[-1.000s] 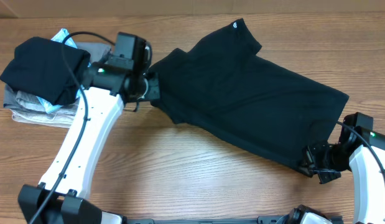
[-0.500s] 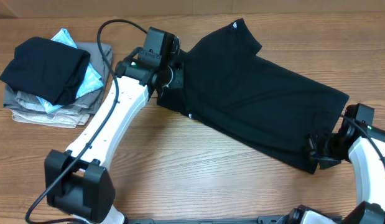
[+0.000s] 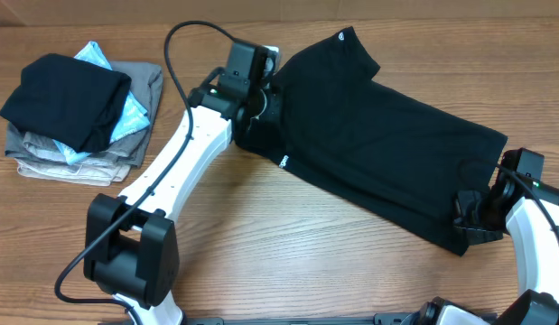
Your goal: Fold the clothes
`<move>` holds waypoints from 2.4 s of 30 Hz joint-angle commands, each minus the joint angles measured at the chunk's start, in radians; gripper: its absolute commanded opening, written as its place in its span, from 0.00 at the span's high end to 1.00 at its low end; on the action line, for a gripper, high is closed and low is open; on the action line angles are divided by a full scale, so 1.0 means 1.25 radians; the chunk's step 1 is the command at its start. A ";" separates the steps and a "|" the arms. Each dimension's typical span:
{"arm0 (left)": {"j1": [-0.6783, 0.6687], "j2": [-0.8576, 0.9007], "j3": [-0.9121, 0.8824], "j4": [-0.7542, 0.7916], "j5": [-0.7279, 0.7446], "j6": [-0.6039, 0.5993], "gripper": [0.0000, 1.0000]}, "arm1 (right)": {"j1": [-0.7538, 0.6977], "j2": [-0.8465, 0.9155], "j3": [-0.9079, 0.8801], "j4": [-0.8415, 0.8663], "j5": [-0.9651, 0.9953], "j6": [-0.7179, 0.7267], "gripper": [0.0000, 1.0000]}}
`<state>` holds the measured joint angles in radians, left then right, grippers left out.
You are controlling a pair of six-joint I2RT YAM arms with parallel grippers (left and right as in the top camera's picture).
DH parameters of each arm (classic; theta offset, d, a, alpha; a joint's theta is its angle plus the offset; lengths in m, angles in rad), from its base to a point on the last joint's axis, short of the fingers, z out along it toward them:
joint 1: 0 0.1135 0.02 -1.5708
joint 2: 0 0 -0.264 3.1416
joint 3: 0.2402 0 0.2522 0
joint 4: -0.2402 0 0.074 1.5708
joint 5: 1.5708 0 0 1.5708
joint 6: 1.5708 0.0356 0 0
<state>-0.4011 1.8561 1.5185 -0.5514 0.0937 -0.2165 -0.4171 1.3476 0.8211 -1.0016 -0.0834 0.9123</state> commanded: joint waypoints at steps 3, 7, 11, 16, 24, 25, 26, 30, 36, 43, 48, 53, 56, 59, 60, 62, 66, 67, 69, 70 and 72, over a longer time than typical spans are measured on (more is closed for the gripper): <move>-0.034 0.015 0.025 0.039 -0.004 0.057 0.96 | 0.001 -0.002 0.018 0.007 0.079 0.029 0.96; -0.049 0.021 0.025 0.045 -0.057 0.057 0.96 | 0.001 -0.002 0.018 0.013 0.087 0.029 0.96; -0.051 0.037 0.025 0.046 -0.085 0.057 0.96 | 0.001 -0.001 0.017 0.020 0.087 0.028 0.96; -0.050 0.078 0.025 0.075 -0.084 0.057 0.96 | 0.001 0.005 0.004 0.045 0.090 0.028 0.96; -0.046 0.147 0.025 0.146 -0.152 -0.001 0.96 | 0.001 0.043 0.002 0.114 0.108 0.024 0.96; -0.046 0.152 0.025 0.153 -0.152 -0.001 0.96 | 0.001 0.052 0.002 0.120 0.108 0.024 0.96; -0.046 0.157 0.025 0.159 -0.152 -0.001 0.96 | 0.001 0.060 0.002 0.126 0.108 0.024 0.95; -0.046 0.159 0.025 0.185 -0.152 -0.002 0.96 | 0.001 0.092 0.002 0.160 0.108 0.010 0.90; -0.035 0.159 0.025 0.240 -0.143 -0.056 0.91 | 0.001 0.106 0.002 0.241 0.108 -0.108 0.71; -0.012 0.159 0.053 0.272 -0.013 -0.063 0.44 | 0.001 0.103 0.034 0.300 0.098 -0.266 0.00; 0.008 0.155 0.160 0.157 0.027 -0.057 0.28 | 0.001 0.102 0.128 0.224 0.001 -0.357 0.00; 0.030 0.153 0.301 -0.114 -0.026 -0.054 0.43 | 0.005 0.102 0.282 0.036 -0.133 -0.476 0.09; 0.050 0.153 0.325 -0.276 -0.050 -0.047 0.41 | 0.010 0.102 0.338 -0.077 -0.138 -0.482 0.29; 0.067 0.156 0.307 -0.376 -0.051 -0.040 0.43 | 0.010 0.104 0.332 -0.147 -0.137 -0.474 0.62; 0.071 0.156 0.292 -0.397 -0.051 -0.039 0.43 | 0.009 0.104 0.321 -0.168 -0.137 -0.456 0.66; 0.076 0.158 0.268 -0.405 -0.051 -0.025 0.44 | 0.009 0.104 0.294 -0.185 -0.138 -0.436 0.71; 0.077 0.160 0.218 -0.350 -0.060 -0.006 0.44 | 0.009 0.105 0.205 -0.153 -0.136 -0.412 0.87; 0.077 0.160 0.208 -0.331 -0.060 -0.006 0.44 | 0.009 0.106 0.181 -0.137 -0.136 -0.405 0.90; 0.077 0.160 0.182 -0.276 -0.060 -0.006 0.45 | 0.009 0.111 0.133 -0.101 -0.132 -0.390 0.92; 0.077 0.160 0.168 -0.246 -0.060 -0.006 0.46 | 0.009 0.112 0.114 -0.085 -0.132 -0.385 0.93; 0.077 0.161 0.136 -0.190 -0.060 -0.006 0.48 | 0.009 0.115 0.084 -0.059 -0.116 -0.370 0.94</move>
<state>-0.3012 2.0480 1.7390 -0.8345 0.0288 -0.2497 -0.4057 1.4857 0.9661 -1.0992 -0.2459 0.4122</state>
